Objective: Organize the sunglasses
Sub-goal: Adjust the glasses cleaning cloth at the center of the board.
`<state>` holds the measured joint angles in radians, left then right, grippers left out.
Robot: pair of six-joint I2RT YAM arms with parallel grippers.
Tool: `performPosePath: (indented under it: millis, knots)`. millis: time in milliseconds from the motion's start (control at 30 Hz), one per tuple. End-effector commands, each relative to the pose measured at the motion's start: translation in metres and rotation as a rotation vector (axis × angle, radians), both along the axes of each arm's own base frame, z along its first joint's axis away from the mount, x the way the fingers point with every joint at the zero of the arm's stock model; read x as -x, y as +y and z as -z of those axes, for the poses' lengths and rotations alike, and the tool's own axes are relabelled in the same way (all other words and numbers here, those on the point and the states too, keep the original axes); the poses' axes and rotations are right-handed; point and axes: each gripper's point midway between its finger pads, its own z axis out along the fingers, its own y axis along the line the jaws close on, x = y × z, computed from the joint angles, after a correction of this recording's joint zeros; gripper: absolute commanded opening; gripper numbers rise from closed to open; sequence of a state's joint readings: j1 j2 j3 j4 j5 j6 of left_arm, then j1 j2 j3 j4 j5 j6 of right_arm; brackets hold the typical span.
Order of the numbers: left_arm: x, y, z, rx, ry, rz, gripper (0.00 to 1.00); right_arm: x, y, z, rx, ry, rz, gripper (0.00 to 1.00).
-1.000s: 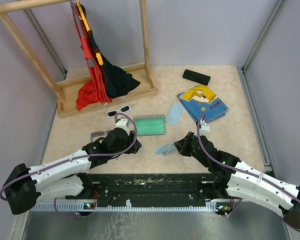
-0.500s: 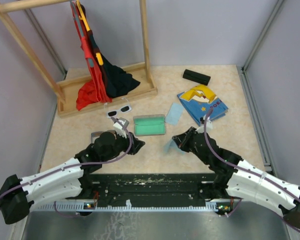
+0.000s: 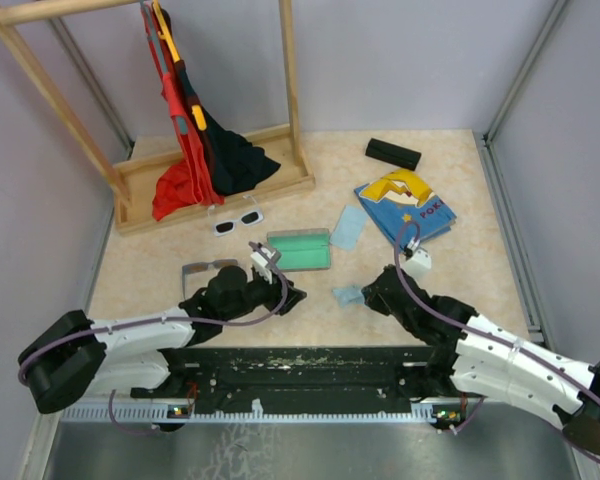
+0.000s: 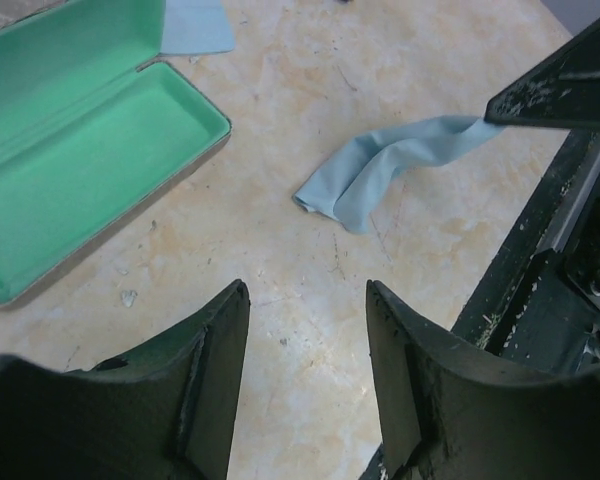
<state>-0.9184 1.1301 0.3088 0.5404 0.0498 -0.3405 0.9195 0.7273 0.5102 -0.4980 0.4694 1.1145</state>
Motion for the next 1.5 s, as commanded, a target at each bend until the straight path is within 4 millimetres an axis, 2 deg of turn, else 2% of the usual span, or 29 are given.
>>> performPosePath:
  millis: [0, 133, 300, 533, 767, 967, 1233, 1467]
  knots:
    - [-0.005, -0.025, -0.023, 0.041, -0.056, 0.070, 0.57, 0.012, -0.037, 0.034, 0.060, 0.073, 0.134, 0.00]
    - [-0.003, -0.039, -0.013, -0.005, -0.015, 0.098, 0.58, 0.016, -0.056, 0.046, 0.066, 0.074, 0.216, 0.00]
    - [0.006, -0.065, -0.004, -0.052, -0.020, 0.151, 0.58, 0.017, -0.079, 0.048, 0.120, 0.062, 0.283, 0.00]
    - [0.019, -0.093, 0.008, -0.083, 0.040, 0.224, 0.56, 0.017, -0.090, 0.059, 0.161, 0.085, 0.309, 0.00]
    - [0.033, -0.106, 0.020, -0.110, 0.049, 0.275, 0.54, 0.005, -0.087, 0.066, 0.121, 0.098, 0.287, 0.00]
    - [0.046, -0.121, 0.032, -0.177, -0.007, 0.337, 0.54, 0.004, -0.085, 0.069, 0.117, 0.107, 0.271, 0.00]
    - [0.042, -0.135, 0.056, -0.310, -0.082, 0.332, 0.54, 0.005, -0.088, 0.071, 0.112, 0.109, 0.278, 0.00]
    - [0.043, -0.140, 0.061, -0.359, -0.148, 0.322, 0.56, 0.004, -0.097, 0.077, 0.129, 0.122, 0.311, 0.00]
